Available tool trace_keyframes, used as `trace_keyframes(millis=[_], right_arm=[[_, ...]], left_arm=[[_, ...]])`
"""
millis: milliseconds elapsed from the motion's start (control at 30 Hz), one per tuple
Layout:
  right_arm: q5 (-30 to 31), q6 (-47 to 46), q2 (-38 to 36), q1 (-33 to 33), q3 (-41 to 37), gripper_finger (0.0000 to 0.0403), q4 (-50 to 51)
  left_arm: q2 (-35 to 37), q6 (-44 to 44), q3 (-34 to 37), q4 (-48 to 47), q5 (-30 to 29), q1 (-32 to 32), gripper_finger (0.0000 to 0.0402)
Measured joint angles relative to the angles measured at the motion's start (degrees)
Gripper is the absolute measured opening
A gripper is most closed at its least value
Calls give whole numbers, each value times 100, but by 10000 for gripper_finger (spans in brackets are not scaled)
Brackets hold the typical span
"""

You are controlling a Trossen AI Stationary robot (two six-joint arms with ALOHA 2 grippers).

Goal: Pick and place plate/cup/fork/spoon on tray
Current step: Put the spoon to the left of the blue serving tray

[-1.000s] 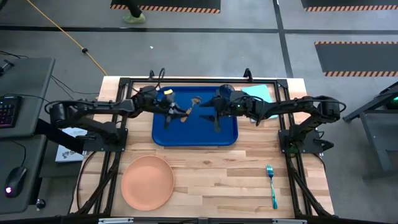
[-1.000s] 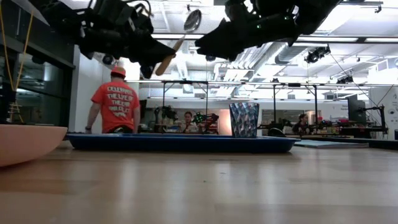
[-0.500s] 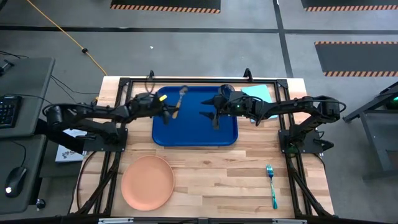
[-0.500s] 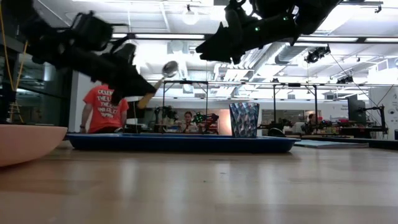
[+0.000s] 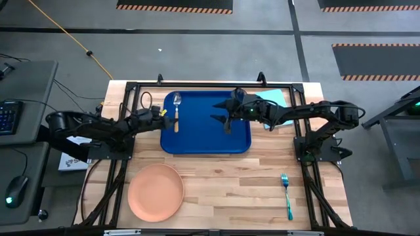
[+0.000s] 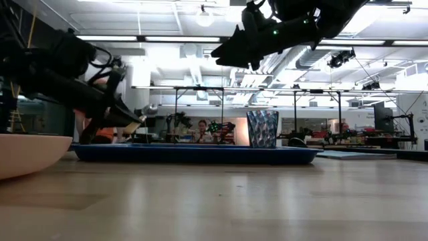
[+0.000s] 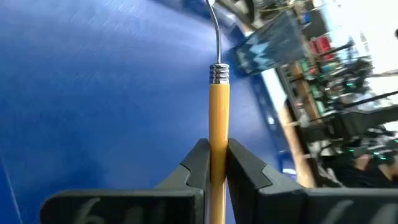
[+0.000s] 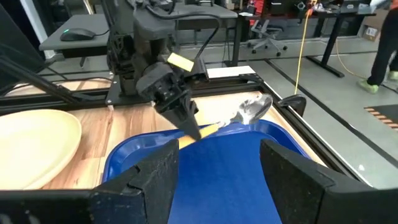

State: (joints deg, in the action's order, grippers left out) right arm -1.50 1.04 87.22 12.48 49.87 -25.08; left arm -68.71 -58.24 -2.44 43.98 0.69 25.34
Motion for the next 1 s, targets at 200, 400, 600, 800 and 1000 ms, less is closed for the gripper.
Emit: trace_keyframes(millis=[200,400,600,800,1000], right_arm=[[0,-109,0,69,0,216,-2],[-50,-109,0,67,0,216,0],[-52,-109,0,67,0,216,46],[-57,-109,0,67,0,216,45],[-59,-109,0,67,0,216,44]], left_arm=[[-2,-73,-637,-1980,10,-135,22],[0,-61,-1054,-2871,-135,-144,22],[0,-275,-1050,-3484,-589,-144,22],[0,-363,-1044,-3390,-570,-144,35],[-2,-162,-1040,-3380,-572,-144,54]])
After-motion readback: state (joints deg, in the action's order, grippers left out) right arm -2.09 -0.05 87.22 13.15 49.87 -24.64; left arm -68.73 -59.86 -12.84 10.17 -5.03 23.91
